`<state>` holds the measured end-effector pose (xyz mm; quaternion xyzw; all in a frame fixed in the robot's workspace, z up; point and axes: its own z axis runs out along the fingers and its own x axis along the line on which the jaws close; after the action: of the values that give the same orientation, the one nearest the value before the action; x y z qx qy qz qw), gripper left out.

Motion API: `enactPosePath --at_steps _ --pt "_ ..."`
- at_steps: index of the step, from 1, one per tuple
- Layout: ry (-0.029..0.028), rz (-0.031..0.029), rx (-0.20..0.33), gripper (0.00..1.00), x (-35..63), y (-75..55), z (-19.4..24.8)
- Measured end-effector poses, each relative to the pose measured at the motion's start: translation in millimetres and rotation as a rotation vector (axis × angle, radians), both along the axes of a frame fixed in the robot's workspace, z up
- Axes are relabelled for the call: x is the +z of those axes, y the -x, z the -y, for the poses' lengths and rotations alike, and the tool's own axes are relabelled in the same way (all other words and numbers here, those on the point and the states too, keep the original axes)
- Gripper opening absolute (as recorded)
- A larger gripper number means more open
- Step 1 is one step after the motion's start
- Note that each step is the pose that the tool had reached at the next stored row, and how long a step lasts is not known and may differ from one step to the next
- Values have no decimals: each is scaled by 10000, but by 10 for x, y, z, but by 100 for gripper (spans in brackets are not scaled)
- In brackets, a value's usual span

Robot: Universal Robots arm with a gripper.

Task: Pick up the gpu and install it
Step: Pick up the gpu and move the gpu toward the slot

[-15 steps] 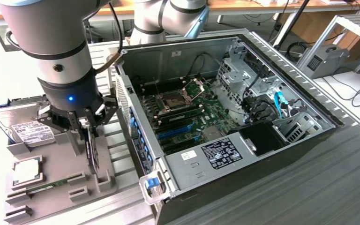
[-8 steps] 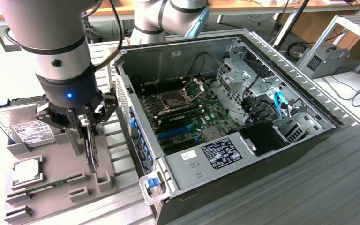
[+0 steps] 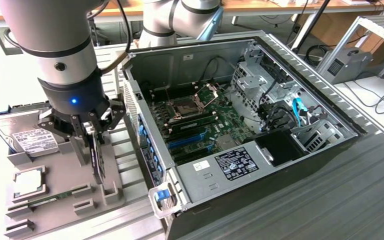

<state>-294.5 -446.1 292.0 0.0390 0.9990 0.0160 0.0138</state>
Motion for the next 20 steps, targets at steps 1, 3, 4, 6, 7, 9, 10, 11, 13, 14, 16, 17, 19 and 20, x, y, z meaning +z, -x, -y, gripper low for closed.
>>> enactPosePath --at_steps 1,3,4,6,7,9,10,11,13,14,16,17,19,20 --pt "0 0 0 29 2 0 0" --pt "0 0 0 29 5 0 0" --pt "0 0 0 29 7 0 0" --pt "0 0 0 29 11 0 0" --pt "0 0 0 29 13 0 0" --pt "0 0 0 29 17 0 0" --pt "0 -1 0 29 19 0 0" --pt "0 0 0 29 35 0 0" --pt "0 0 0 29 41 0 0" --pt "0 0 0 29 42 0 0" --pt "0 0 0 29 43 0 0" --pt "1 -1 0 29 46 0 0" --pt "0 0 0 29 46 0 0" --pt "0 0 0 29 46 0 0"
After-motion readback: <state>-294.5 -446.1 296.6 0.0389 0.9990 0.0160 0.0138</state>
